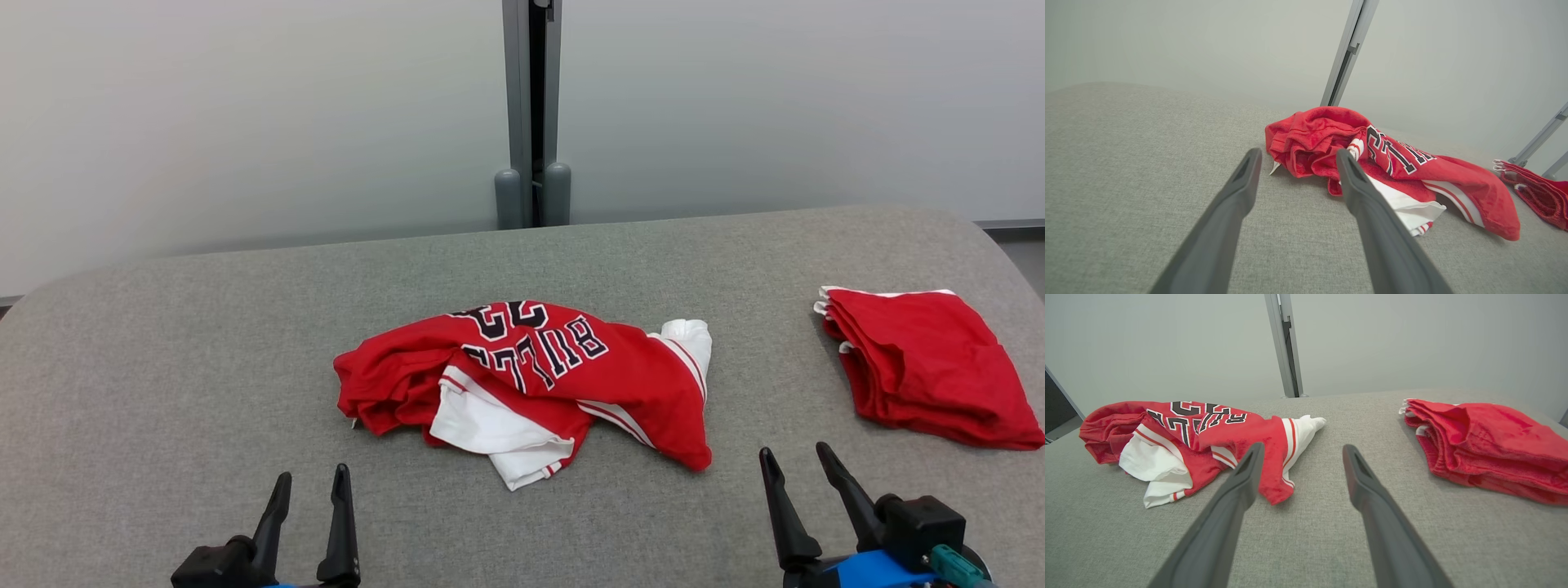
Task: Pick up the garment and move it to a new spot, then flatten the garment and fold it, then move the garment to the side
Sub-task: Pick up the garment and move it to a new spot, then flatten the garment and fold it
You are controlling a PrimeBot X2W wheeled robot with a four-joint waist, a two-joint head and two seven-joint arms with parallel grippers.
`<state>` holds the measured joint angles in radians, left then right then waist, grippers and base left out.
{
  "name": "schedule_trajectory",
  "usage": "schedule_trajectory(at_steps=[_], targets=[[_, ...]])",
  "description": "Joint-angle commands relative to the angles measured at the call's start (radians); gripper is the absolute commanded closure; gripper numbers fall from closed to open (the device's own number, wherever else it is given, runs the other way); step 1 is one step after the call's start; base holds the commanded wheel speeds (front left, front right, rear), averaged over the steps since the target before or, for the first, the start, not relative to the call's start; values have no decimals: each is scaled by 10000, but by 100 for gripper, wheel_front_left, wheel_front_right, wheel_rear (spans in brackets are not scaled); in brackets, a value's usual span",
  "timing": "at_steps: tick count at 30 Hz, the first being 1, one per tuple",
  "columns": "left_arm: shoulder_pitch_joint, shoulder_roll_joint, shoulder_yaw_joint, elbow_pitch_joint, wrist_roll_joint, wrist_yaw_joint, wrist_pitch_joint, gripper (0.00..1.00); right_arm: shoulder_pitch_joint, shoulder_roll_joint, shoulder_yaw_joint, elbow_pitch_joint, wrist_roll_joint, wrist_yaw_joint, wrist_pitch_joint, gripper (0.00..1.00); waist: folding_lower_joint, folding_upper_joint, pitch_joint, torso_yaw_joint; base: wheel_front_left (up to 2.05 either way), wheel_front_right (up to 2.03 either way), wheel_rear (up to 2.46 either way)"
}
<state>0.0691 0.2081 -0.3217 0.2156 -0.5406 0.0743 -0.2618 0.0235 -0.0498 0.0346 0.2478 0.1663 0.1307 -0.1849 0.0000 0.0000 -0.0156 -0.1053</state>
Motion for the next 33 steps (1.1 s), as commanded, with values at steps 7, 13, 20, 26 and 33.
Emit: schedule_trajectory(at_steps=[7,13,20,26,33], targets=[[28,59,37,-63,-73,136,16,0,-187,-14,-35,179,-42,1,-115,0,0,0,18,77,0,0,0],[22,71,-14,-88,-88,197,37,0,-272,-14,-77,221,-188,1,-67,0,0,0,81,141,0,0,0],[-177,101,-31,-50,-77,200,36,0,-1123,-12,180,668,-1068,1,724,0,0,0,386,258,0,0,0],[-511,84,-65,36,-11,156,28,0,-2376,-20,746,2259,-1362,-1,2005,0,0,0,756,580,0,0,0],[-797,19,-66,145,6,163,12,0,-3644,-14,439,4080,-2008,1,2202,0,0,0,1132,1161,0,0,0]])
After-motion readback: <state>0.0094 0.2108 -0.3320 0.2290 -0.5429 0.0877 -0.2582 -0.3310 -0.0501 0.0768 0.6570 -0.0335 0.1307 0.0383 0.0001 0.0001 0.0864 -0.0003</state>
